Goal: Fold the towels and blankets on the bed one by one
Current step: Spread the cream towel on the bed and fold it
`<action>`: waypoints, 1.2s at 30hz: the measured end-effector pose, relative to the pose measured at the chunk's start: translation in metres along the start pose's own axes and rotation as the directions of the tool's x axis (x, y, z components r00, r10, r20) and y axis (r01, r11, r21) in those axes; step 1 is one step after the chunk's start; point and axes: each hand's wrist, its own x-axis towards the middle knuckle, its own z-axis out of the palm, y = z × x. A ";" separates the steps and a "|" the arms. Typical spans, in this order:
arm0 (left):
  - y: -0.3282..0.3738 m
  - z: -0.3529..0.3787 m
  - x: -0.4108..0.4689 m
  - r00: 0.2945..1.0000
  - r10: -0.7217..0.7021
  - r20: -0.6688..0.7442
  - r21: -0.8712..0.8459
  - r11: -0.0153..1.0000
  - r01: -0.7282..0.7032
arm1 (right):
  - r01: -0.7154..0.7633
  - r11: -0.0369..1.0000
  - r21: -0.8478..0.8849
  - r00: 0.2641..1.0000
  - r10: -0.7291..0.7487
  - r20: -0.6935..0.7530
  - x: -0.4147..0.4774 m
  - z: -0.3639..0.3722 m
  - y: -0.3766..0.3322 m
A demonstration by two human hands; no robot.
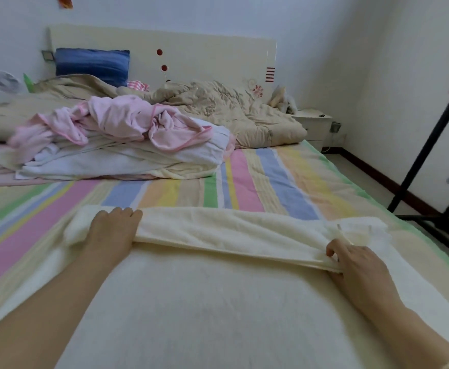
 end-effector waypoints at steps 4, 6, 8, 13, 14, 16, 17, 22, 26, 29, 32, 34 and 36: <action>-0.052 -0.007 -0.091 0.946 -0.323 -0.027 -0.249 0.919 0.307 | -0.053 0.998 0.018 0.994 0.051 0.101 -0.039 -0.021 -0.003; -0.060 -0.013 -0.129 0.908 -0.416 -0.048 -0.364 0.854 0.372 | -0.038 0.999 -0.026 0.995 0.040 0.093 -0.057 -0.032 -0.005; -0.061 -0.017 -0.157 0.910 -0.405 -0.089 -0.402 0.850 0.340 | -0.031 0.998 -0.054 0.996 0.036 0.079 -0.074 -0.042 -0.005; -0.058 -0.042 -0.226 0.876 -0.423 -0.231 -0.670 0.722 0.172 | 0.005 0.996 -0.091 0.998 -0.010 -0.055 -0.119 -0.063 0.005; -0.056 -0.047 -0.241 0.874 -0.422 -0.241 -0.709 0.692 0.139 | -0.002 0.997 -0.071 0.997 -0.003 -0.073 -0.129 -0.066 0.006; -0.055 -0.055 -0.272 0.869 -0.446 -0.213 -0.769 0.626 0.132 | -0.014 1.000 -0.025 0.997 0.012 -0.082 -0.149 -0.071 0.005; -0.057 -0.060 -0.290 0.869 -0.456 -0.193 -0.785 0.603 0.142 | -0.004 1.000 -0.013 0.997 0.003 -0.072 -0.162 -0.072 0.003; -0.061 -0.072 -0.354 0.868 -0.485 -0.103 -0.809 0.549 0.211 | 0.015 0.998 0.060 1.000 -0.014 -0.014 -0.208 -0.075 0.000; -0.056 -0.079 -0.391 0.870 -0.484 -0.100 -0.821 0.534 0.202 | -0.135 0.977 0.165 0.991 0.137 -0.001 -0.237 -0.093 -0.004; -0.049 -0.077 -0.409 0.871 -0.483 -0.091 -0.838 0.509 0.195 | -0.029 0.994 0.105 0.999 0.032 -0.025 -0.252 -0.103 -0.007; -0.047 -0.079 -0.420 0.879 -0.473 -0.065 -0.844 0.496 0.205 | 0.001 0.996 0.085 1.000 -0.002 0.004 -0.264 -0.107 -0.007; -0.047 -0.078 -0.424 0.882 -0.469 -0.053 -0.843 0.495 0.212 | -0.010 0.996 0.084 1.000 0.008 0.016 -0.269 -0.108 -0.004; -0.050 -0.076 -0.430 0.878 -0.475 -0.051 -0.835 0.502 0.224 | -0.009 0.996 0.091 1.000 0.006 0.029 -0.273 -0.107 -0.001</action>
